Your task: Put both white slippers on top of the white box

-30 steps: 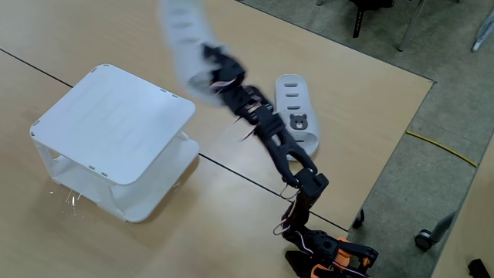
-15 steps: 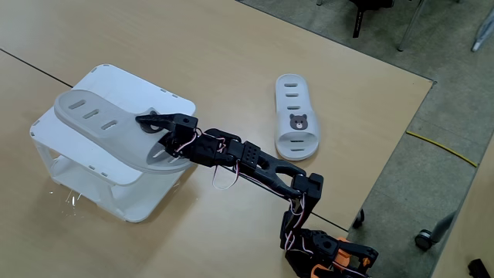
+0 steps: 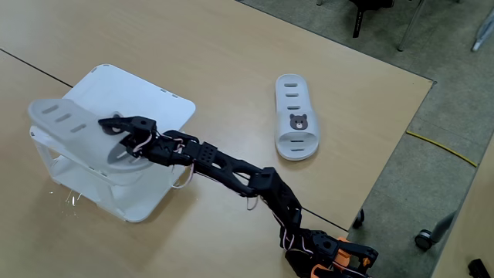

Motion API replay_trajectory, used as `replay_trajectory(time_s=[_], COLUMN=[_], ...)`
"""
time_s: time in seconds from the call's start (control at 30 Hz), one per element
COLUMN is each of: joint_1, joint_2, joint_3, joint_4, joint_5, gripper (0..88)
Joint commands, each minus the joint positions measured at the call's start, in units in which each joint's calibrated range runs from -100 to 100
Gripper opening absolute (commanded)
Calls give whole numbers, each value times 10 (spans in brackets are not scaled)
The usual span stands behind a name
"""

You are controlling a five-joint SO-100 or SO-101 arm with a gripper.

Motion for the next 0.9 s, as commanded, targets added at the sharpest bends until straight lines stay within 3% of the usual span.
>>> replay_trajectory(time_s=[0.0, 0.67, 0.8, 0.87], joint_1=[33, 38, 38, 38], joint_2=[38, 155, 151, 150], joint_3=[-143, -172, -172, -172], joint_4=[-4, -5, -5, -5], joint_5=[4, 4, 4, 4], gripper=[8, 12, 166, 199])
